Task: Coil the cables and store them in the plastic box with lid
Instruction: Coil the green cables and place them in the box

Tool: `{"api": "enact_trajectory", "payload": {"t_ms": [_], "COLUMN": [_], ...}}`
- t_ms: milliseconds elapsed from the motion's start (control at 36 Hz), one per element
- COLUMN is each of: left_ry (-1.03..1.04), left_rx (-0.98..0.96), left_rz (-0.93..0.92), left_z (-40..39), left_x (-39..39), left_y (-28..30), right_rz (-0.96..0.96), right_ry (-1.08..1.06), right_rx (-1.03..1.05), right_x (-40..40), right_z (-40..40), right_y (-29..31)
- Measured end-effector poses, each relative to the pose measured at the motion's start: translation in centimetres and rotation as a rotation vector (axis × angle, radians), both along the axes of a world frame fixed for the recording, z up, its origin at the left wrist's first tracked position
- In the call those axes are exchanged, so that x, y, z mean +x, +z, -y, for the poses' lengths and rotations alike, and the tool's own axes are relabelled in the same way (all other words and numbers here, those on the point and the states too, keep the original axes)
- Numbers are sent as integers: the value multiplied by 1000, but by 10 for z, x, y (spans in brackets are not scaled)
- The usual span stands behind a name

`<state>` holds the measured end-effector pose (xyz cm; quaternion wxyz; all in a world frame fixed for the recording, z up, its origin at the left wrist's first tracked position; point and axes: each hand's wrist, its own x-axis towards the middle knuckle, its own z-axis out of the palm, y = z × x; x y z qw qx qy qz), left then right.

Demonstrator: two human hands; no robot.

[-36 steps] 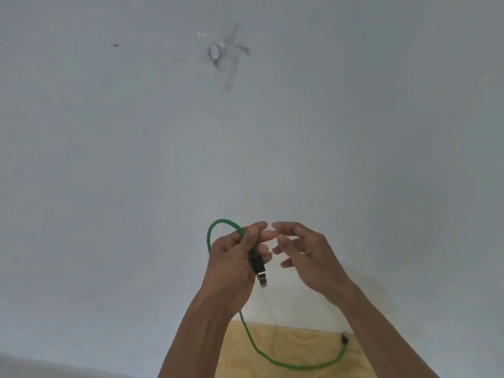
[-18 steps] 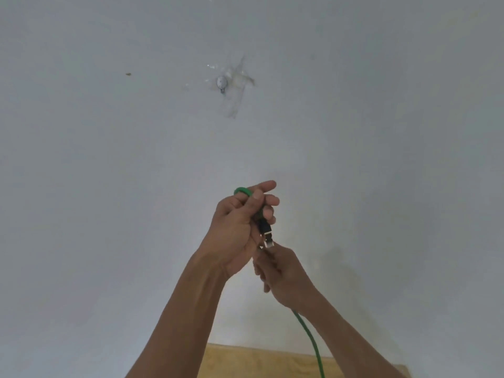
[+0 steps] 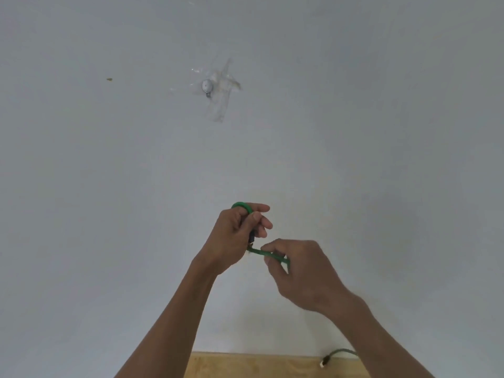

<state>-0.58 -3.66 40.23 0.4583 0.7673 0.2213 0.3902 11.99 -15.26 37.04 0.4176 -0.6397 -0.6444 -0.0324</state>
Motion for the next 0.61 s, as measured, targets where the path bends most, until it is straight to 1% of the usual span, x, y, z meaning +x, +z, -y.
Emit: {"api": "enact_trajectory", "payload": {"t_ms": [56,111,139,194,250,306,361,417,472,528,556,611], "left_ry": [-12,-68,-115,-234,-319,-373,-432,-496,-564,-623,-637,-625], "left_rx": [26,0,-50,-205,-341,-443,-555,-627,-638,-605,-578,-520], "left_rz": [-80,-155,-175,-163,-127,-64,26,89,145,216,252,318], "left_z": [-1,4,8,18,29,37,43,47,49,52,53,53], "left_x": [-2,-4,-5,-5,-3,0,3,4,6,9,11,16], "left_y": [-8,-14,-15,-15,-14,-13,-13,-13,-12,-10,-8,-4], "right_rz": [67,86,55,-81,-230,-326,-394,-514,-658,-790,-839,-868], "right_ry": [15,84,128,217,314,393,437,466,485,504,519,539], "right_rx": [26,-9,-25,-51,-53,-50,-56,-59,-43,-43,-60,-95], "right_x": [11,23,28,39,44,48,51,55,55,51,47,35], "right_z": [0,-3,-5,-12,-18,-24,-29,-33,-36,-34,-32,-26], "right_y": [14,29,37,50,58,62,62,55,45,32,25,10]}}
